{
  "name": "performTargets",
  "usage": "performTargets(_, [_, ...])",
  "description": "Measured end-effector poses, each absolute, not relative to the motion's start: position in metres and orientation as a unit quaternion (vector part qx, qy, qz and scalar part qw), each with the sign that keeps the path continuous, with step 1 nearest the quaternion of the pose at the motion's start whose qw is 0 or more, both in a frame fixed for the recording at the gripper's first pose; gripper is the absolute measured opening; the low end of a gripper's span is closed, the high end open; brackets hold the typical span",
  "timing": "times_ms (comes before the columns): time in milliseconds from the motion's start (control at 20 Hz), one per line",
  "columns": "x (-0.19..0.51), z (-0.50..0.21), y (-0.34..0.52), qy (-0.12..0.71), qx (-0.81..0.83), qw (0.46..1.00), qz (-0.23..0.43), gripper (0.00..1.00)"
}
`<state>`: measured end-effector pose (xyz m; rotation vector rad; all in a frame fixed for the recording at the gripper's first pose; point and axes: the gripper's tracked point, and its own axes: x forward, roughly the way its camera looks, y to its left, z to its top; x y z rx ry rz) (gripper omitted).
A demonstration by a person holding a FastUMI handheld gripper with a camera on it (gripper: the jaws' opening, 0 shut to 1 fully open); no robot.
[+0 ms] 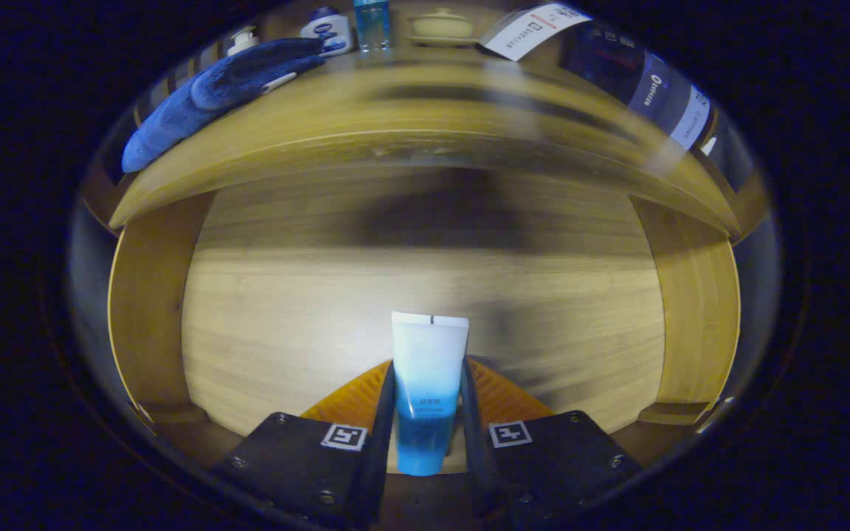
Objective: Pull open the drawer, take out the items inside it, and place them on the countertop above the cabinet.
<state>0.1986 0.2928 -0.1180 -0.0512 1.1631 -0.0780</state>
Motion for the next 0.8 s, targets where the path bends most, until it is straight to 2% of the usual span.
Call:
performTargets(450, [0.192,-0.020,0.309,0.330,-0.077,0.940,0.046,0.45])
performTargets(800, [0.195,0.110,0.328,0.122,-0.016,0.991,0.051,0.45])
